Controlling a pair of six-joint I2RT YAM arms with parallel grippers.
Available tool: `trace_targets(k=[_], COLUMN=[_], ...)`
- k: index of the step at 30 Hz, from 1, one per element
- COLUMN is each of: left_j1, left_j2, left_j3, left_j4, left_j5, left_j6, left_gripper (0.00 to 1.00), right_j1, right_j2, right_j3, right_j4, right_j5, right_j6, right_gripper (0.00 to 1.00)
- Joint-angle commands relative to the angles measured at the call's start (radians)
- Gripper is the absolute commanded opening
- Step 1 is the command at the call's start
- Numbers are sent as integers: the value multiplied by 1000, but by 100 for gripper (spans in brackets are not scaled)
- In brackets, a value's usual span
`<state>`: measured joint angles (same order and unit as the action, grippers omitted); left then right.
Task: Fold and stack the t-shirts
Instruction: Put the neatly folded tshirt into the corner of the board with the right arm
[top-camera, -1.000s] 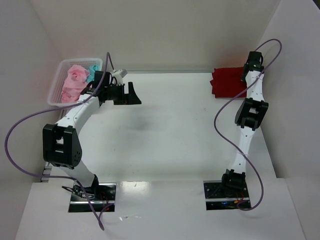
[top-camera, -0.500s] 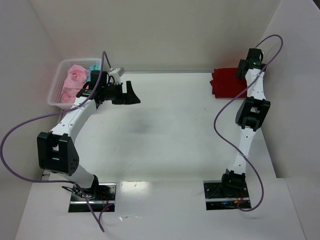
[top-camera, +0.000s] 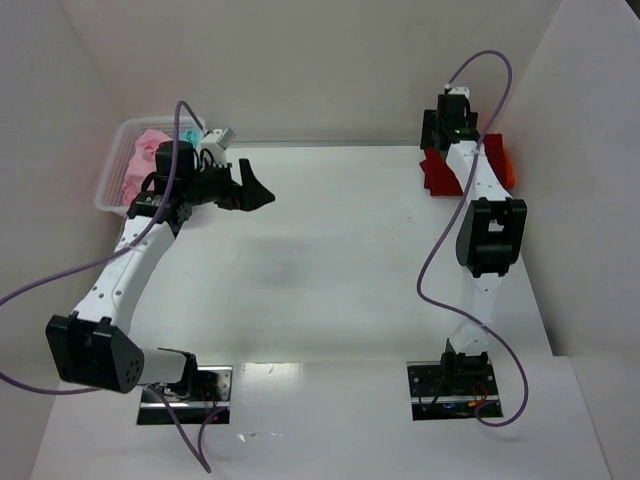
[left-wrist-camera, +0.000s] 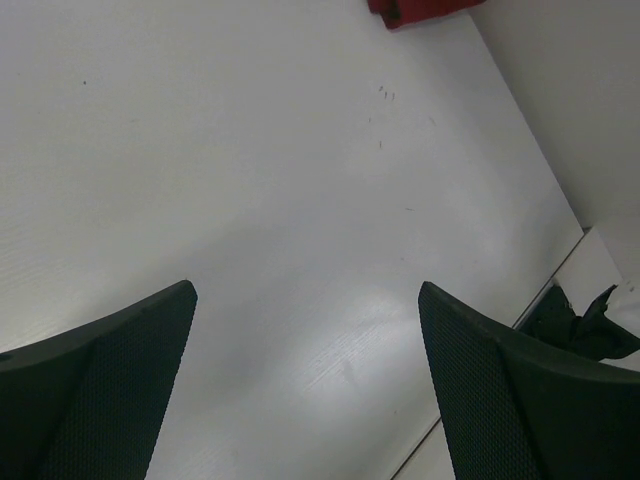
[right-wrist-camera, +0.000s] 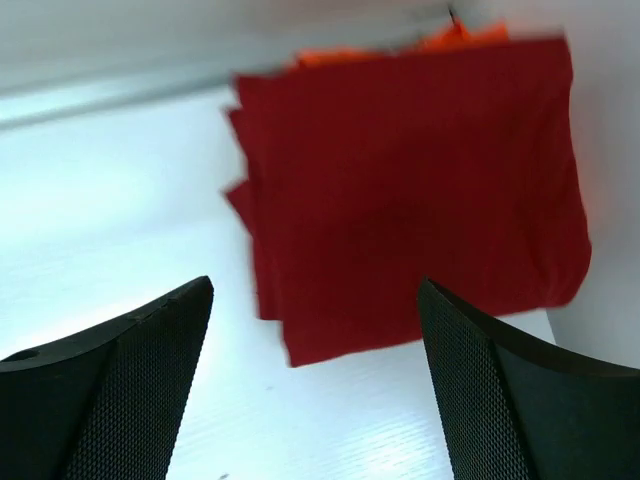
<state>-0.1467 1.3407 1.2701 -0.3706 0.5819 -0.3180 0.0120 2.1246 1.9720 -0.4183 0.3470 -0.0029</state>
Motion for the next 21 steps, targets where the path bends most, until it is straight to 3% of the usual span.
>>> trace_targets(k=[1, 5, 7, 12, 18, 21], left_j1=[-4, -4, -4, -4, -4, -4], left_j2=[-107, -176, -204, -247, -259, -247], left_j3=[-35, -69, -81, -101, -101, -101], left_j4=[32, 32, 32, 44, 62, 62], left_j5=[18, 9, 9, -22, -59, -59], left_j6=[5, -16, -16, -36, -27, -18], left_gripper=[100, 100, 100, 100, 100, 100], right_j1=[-43, -75, -90, -110, -141, -153], right_j2=[37, 102, 133, 271, 434, 474], right_j3=[-58, -44, -4, 128, 309, 333], right_j4=[96, 105, 105, 70, 16, 16], right_j5=[116, 187, 198, 271, 336, 368], right_j6=[40, 98, 133, 142, 153, 153], right_gripper=[88, 90, 95, 97, 76, 73])
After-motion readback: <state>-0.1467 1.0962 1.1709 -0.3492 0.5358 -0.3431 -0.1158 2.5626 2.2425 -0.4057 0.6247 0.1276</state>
